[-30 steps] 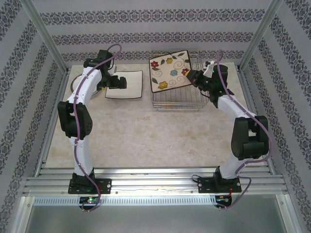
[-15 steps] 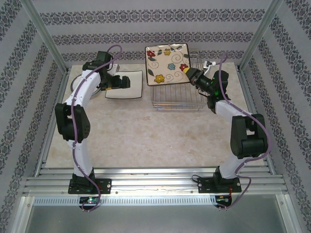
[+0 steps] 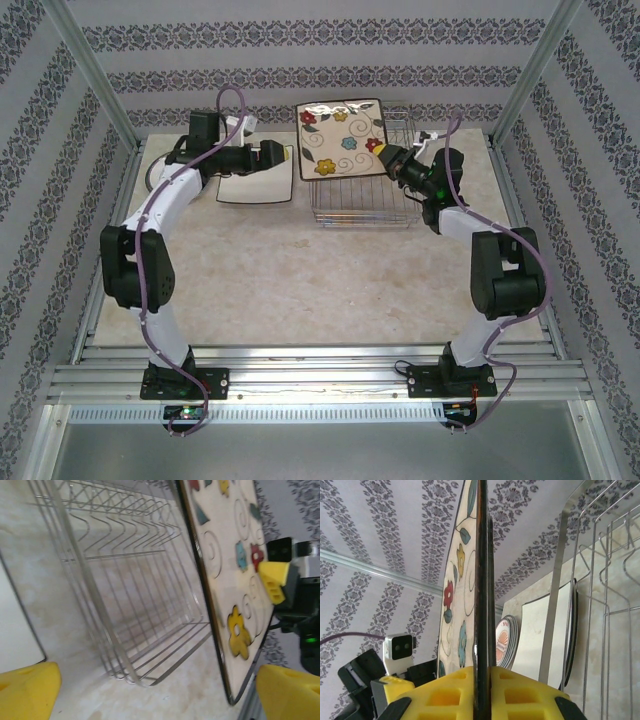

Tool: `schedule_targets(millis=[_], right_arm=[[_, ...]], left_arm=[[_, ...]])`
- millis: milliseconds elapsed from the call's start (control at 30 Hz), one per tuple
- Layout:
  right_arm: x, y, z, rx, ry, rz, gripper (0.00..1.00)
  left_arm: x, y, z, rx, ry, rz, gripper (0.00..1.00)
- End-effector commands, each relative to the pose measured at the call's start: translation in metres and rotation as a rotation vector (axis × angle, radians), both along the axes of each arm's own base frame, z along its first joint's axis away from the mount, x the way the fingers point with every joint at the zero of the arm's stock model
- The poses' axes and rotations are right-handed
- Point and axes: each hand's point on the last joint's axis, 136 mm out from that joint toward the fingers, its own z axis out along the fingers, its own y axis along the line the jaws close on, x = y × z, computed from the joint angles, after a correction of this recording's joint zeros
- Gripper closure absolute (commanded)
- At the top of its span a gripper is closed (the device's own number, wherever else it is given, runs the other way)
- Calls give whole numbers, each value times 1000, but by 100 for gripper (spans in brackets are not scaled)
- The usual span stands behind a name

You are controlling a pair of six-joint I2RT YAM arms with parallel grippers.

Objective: Unload the plates from the dish rack

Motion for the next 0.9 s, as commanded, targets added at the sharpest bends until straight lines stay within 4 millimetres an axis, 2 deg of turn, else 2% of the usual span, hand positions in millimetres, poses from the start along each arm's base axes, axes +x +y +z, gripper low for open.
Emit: schedule_targets(millis=[0, 233, 333, 500, 600, 667, 700, 767, 833, 867], right_arm=[[-14, 23, 82, 47, -275, 96, 100], [-12, 50, 75, 60, -251, 155, 100], [-11, 56, 76, 63, -252, 168, 100], [-8, 61, 77, 66, -248, 176, 100], [-7, 62, 78, 67, -248, 177, 100], [-6, 64, 77, 67, -244, 183, 100], [-6, 65, 77, 68, -242, 186, 100], [-5, 65, 76, 68, -240, 187, 100], [-6, 67, 76, 66, -237, 192, 100], [-6, 67, 75, 66, -234, 193, 100]], left_arm=[[12, -12, 19, -133, -63, -48, 0], [23, -21, 17, -214, -50, -63, 1], [23, -23, 13, -216, -40, -65, 8], [21, -23, 5, -207, -14, -70, 30], [20, -23, 3, -205, -8, -73, 39], [20, -23, 2, -207, 0, -74, 50], [20, -24, 2, -208, 0, -75, 52], [20, -24, 2, -210, 4, -76, 68], [21, -23, 3, -210, 1, -74, 74], [21, -23, 3, -211, 3, -74, 81]])
